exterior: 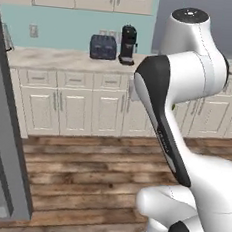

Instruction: There is a bowl on the dining counter. Grab a lemon wedge from the fridge and place it in the bowl. Then get the liquor bottle and glass cup from the cabinet and place them next to the bowl.

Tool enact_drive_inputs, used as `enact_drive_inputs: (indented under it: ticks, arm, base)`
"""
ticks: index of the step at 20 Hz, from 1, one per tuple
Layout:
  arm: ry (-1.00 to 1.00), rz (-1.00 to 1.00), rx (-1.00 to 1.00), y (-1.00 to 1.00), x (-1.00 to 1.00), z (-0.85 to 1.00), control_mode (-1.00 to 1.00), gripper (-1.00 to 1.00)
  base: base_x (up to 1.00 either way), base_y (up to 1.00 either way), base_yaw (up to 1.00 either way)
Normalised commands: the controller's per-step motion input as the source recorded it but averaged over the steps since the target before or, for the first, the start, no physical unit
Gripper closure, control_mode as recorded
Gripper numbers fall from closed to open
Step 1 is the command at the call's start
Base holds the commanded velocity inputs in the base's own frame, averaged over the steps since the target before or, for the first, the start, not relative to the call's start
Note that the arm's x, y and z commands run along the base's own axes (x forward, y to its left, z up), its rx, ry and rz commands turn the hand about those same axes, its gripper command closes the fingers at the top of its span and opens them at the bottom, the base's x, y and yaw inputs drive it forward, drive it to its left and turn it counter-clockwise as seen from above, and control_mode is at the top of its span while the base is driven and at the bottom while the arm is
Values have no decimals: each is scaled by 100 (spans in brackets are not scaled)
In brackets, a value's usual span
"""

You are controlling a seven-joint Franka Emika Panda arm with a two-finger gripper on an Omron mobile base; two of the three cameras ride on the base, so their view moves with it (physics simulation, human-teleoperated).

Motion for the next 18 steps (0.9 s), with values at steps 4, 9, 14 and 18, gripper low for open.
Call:
enact_drive_inputs:
  ticks: [4,9,14,18]
  arm:
    - [0,0,0,0,0,0,100,100]
    - [0,0,0,0,0,0,100,100]
    - [0,0,0,0,0,0,100,100]
    - [0,0,0,0,0,0,100,100]
  base:
    - [-25,-22,-84]
    - [-22,-28,-81]
    - [-18,-34,-76]
    - [-4,-29,-72]
